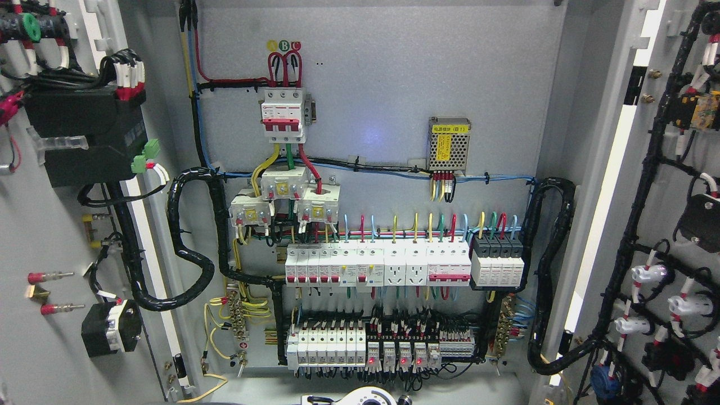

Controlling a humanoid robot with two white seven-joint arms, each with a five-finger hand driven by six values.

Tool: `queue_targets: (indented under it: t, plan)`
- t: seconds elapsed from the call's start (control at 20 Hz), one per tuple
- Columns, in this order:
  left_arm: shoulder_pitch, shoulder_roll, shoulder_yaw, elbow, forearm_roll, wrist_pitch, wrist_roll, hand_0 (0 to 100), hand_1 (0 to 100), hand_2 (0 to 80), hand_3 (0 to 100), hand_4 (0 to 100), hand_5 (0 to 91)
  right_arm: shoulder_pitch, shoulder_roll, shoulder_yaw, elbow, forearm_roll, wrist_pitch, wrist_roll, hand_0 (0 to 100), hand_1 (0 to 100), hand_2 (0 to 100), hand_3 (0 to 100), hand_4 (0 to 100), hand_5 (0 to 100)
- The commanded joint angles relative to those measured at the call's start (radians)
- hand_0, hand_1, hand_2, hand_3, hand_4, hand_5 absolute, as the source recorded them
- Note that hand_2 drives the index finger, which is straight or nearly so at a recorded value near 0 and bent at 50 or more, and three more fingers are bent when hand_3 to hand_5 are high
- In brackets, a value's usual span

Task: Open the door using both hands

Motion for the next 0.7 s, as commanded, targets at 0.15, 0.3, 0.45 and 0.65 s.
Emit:
queue_targets:
  t: [0.15, 0.3, 0.45, 0.65]
  plan:
    - [0.005, -0.013, 0.0, 0.0, 0.0, 0.0, 0.001, 0, 0, 0.0, 0, 0, 0.0, 0.032, -0.106, -0.113, 0.017, -0.005, -0.006, 0.0, 0, 0, 0, 0, 0, 0]
    - [0.005, -0.013, -0.004, -0.002, -0.004, -0.002, -0.01, 0, 0, 0.0, 0, 0, 0.0, 0.046, -0.144, -0.141, 0.012, -0.009, -0.008, 0.002, 0, 0, 0, 0, 0, 0]
    - [0.005, -0.016, 0.0, -0.009, 0.0, 0.001, -0.104, 0, 0, 0.0, 0, 0, 0.0, 0.058, -0.178, -0.179, -0.014, -0.011, -0.011, 0.003, 0, 0, 0, 0, 0, 0]
    - [0.005, -0.012, 0.0, -0.009, -0.001, 0.0, -0.153, 0, 0, 0.0, 0, 0, 0.0, 0.094, -0.187, -0.207, -0.06, -0.002, -0.046, -0.004, 0, 0, 0, 0, 0, 0]
